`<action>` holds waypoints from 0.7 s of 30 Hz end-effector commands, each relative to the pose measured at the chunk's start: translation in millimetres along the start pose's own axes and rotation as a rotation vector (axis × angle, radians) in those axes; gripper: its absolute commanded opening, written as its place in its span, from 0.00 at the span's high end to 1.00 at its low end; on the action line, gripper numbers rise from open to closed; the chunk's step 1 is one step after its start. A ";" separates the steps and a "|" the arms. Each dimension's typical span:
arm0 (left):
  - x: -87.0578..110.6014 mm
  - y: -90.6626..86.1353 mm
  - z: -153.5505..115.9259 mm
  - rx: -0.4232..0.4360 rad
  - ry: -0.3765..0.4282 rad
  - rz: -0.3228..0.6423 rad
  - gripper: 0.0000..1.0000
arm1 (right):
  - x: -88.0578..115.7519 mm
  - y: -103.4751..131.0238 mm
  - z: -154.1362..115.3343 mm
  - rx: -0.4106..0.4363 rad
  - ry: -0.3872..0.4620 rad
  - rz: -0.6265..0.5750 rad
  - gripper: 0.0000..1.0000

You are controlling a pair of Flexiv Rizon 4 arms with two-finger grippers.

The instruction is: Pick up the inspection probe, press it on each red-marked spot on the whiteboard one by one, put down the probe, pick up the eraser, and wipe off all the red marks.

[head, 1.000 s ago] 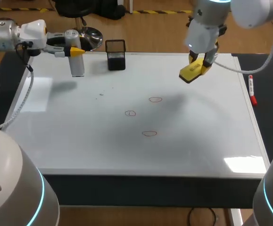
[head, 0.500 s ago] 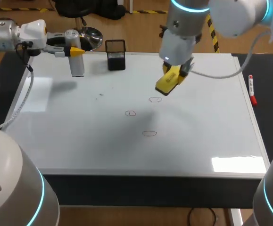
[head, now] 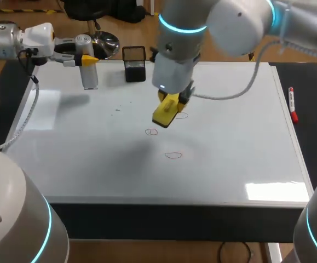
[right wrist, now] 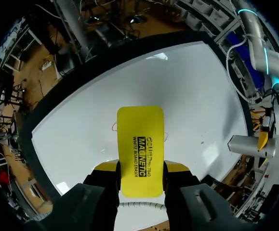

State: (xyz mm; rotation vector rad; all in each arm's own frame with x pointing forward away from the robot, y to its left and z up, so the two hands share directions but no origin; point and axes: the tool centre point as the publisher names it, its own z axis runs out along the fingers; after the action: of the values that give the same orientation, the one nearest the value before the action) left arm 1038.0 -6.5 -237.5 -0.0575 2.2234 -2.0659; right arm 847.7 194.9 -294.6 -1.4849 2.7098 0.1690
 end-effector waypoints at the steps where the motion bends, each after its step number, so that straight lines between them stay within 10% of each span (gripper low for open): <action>1: 1.5 -1.5 0.2 -0.001 -0.005 0.002 1.00 | -19.6 7.5 22.2 -0.016 0.038 -0.023 1.00; 21: 1.5 -1.5 0.2 -0.001 -0.005 0.002 1.00 | -53.2 18.9 82.4 0.025 0.071 -0.071 1.00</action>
State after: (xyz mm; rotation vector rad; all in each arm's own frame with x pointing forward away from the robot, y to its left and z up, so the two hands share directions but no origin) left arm 1037.9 -6.4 -237.5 -0.0576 2.2234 -2.0658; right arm 856.9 251.7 -357.8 -1.6041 2.6879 0.0947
